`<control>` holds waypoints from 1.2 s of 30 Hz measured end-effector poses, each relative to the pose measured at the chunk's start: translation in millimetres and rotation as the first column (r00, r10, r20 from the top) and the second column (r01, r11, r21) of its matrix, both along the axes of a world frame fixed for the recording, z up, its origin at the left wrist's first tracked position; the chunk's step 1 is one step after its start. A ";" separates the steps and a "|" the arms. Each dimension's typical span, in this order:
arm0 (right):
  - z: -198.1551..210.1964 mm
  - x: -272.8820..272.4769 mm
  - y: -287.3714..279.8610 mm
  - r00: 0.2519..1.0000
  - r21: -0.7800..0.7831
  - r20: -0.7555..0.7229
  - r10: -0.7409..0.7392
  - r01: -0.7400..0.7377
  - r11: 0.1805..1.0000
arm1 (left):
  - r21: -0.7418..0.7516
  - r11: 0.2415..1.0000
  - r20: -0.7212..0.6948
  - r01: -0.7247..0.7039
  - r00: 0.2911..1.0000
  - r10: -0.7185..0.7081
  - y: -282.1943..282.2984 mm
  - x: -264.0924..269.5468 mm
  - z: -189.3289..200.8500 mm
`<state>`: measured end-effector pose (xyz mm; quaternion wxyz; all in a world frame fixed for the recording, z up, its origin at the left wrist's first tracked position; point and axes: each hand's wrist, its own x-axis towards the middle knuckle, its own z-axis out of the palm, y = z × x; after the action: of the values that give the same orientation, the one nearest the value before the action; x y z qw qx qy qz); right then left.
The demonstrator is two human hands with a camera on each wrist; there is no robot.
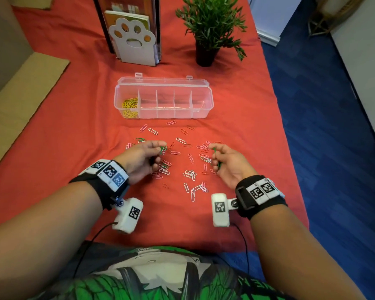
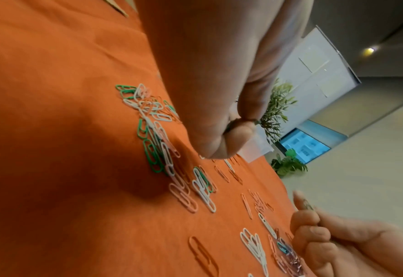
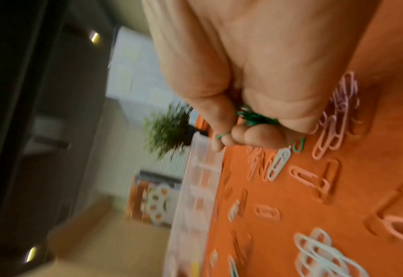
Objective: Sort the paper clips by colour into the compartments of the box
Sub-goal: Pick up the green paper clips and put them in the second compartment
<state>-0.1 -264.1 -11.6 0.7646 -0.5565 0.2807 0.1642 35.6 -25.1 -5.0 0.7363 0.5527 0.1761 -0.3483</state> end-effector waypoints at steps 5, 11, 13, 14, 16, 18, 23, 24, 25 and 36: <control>2.1 -2.0 -19.6 0.981 -0.033 -0.076 -0.178 0.176 0.984 | -0.095 0.988 -0.193 -0.118 0.976 0.098 5.7 0.6 5.0; -11.3 -10.2 -12.8 0.900 -0.900 -0.189 0.394 -0.319 0.296 | 0.695 0.719 0.287 0.011 0.913 -0.291 1.3 -9.4 -14.7; -17.7 -15.3 -5.1 0.871 -0.949 -0.169 0.462 -0.271 0.163 | 0.790 0.612 0.358 -0.043 0.842 -0.403 3.3 -11.6 -16.1; -19.5 -17.0 -0.7 0.857 -0.964 -0.175 0.485 -0.249 0.092 | 0.827 0.559 0.363 -0.057 0.813 -0.455 2.9 -12.3 -15.0; -19.5 -17.9 7.2 0.822 -0.969 -0.242 0.515 -0.234 -0.081 | 0.883 0.466 0.340 -0.057 0.762 -0.551 0.3 -14.4 -12.5; -15.0 -15.7 13.5 0.787 -0.946 -0.321 0.527 -0.241 -0.216 | 0.910 0.412 0.307 -0.042 0.737 -0.603 -3.0 -17.0 -12.2; -12.7 -8.1 17.3 0.729 -0.905 -0.419 0.541 -0.289 -0.313 | 0.939 0.341 0.194 0.053 0.738 -0.647 -4.1 -21.8 -13.2; -13.2 -6.4 16.8 0.740 -0.924 -0.383 0.552 -0.312 -0.223 | 0.938 0.335 0.166 0.086 0.738 -0.654 -3.6 -22.0 -12.3; -12.8 -4.9 16.9 0.764 -0.937 -0.326 0.557 -0.338 -0.085 | 0.937 0.333 0.151 0.104 0.740 -0.655 -3.2 -22.2 -11.4; 6.4 -5.5 68.5 0.990 0.106 -0.054 0.134 -0.127 0.986 | 0.942 0.337 0.258 0.005 0.631 -0.732 8.4 7.4 -7.3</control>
<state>-5.6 -195.6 -5.2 0.7707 -0.5286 0.2580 0.2449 43.0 -16.8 -12.3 0.2320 0.9564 -0.0843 -0.1562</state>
